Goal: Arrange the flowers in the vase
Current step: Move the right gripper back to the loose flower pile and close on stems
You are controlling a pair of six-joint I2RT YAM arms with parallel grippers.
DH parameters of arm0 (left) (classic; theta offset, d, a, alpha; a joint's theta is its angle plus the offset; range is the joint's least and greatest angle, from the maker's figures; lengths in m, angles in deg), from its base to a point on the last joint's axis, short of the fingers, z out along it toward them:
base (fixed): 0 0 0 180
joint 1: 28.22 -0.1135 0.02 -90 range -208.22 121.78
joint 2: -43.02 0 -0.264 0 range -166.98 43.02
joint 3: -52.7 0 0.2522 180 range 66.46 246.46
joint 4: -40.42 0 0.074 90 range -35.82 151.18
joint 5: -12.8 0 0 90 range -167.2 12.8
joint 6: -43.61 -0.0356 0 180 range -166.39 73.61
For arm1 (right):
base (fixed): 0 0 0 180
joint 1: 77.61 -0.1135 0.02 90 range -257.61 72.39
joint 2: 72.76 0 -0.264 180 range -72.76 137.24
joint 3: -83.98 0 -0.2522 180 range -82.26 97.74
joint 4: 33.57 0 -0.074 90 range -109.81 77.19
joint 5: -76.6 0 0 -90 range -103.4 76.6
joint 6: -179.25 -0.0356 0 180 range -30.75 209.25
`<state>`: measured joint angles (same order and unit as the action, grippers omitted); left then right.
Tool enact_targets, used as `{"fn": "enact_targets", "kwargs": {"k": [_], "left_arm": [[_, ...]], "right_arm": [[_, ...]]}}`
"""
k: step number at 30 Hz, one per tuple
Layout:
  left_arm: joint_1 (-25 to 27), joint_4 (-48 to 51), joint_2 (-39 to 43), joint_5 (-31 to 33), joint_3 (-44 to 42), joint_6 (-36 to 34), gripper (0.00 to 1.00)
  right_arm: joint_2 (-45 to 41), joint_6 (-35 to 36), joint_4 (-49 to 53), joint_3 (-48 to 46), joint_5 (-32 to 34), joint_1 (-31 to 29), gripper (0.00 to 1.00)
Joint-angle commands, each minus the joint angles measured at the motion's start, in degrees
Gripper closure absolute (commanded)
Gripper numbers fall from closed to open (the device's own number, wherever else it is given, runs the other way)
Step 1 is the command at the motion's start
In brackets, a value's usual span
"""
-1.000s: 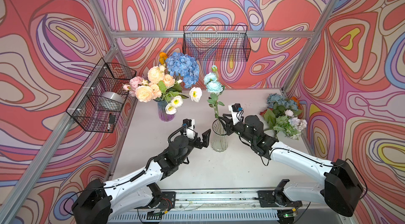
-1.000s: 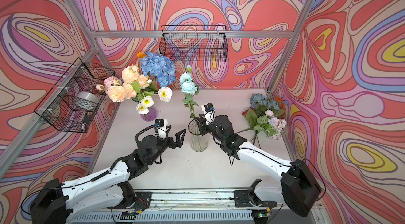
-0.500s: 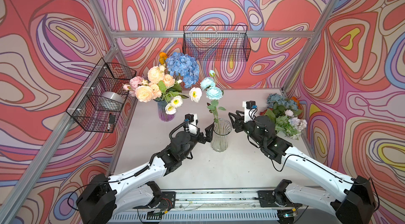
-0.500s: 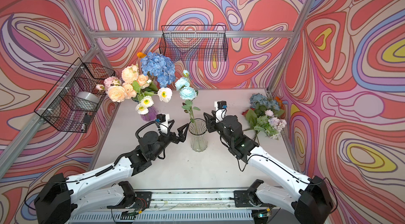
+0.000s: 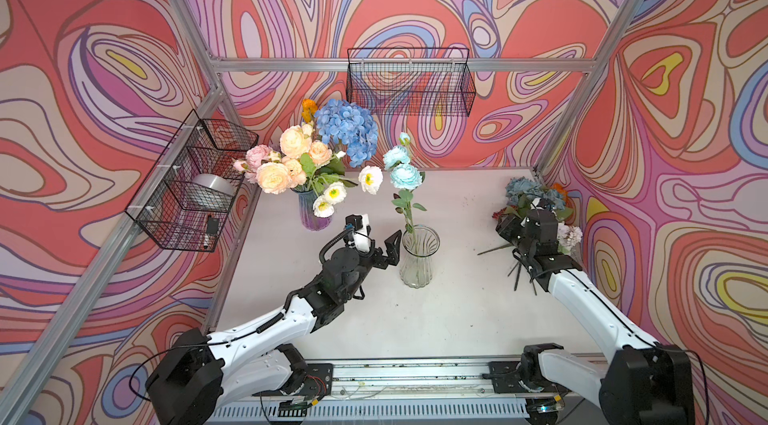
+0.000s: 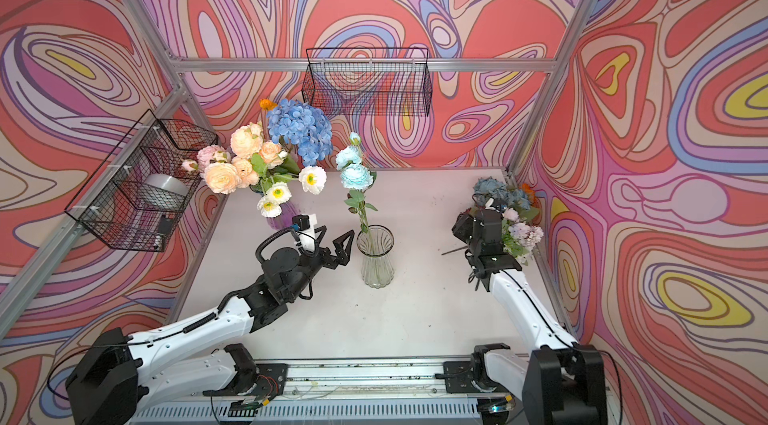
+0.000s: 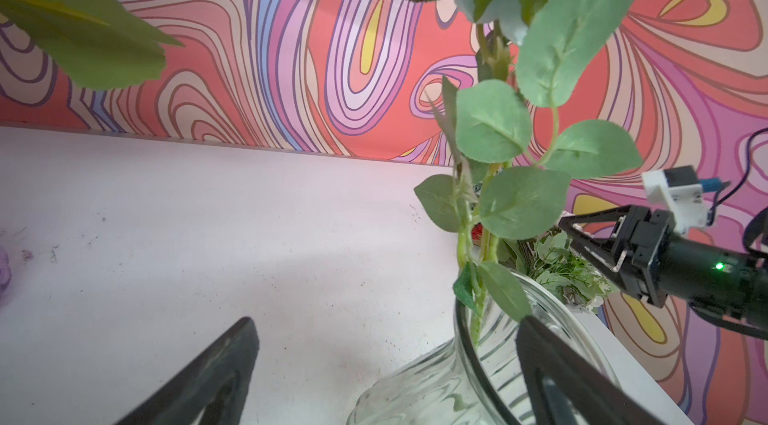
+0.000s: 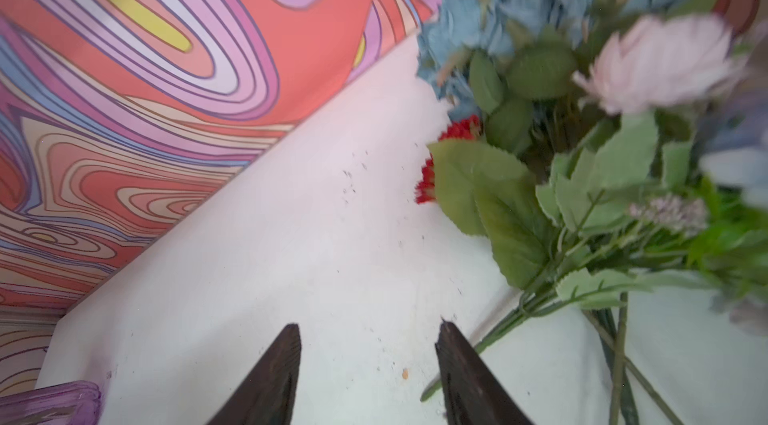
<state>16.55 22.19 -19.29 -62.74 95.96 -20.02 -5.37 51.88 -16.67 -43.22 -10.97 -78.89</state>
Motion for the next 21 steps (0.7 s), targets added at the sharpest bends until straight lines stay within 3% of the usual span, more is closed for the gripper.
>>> {"fn": "enact_targets", "kwargs": {"k": [1,7,21], "left_arm": [[-0.9,0.2,1.0,0.5,-1.8,2.8,0.0],[-1.7,1.1,2.2,1.0,-3.1,4.6,0.0],[-2.8,1.8,3.0,2.5,-4.3,6.8,0.0]], "right_arm": [[5.0,-8.4,-4.7,-2.6,-12.0,3.5,0.44],[10.9,-14.5,-10.4,-4.7,-16.0,6.2,0.44],[14.8,-22.2,-16.6,-9.8,-11.9,8.9,0.44]]}}
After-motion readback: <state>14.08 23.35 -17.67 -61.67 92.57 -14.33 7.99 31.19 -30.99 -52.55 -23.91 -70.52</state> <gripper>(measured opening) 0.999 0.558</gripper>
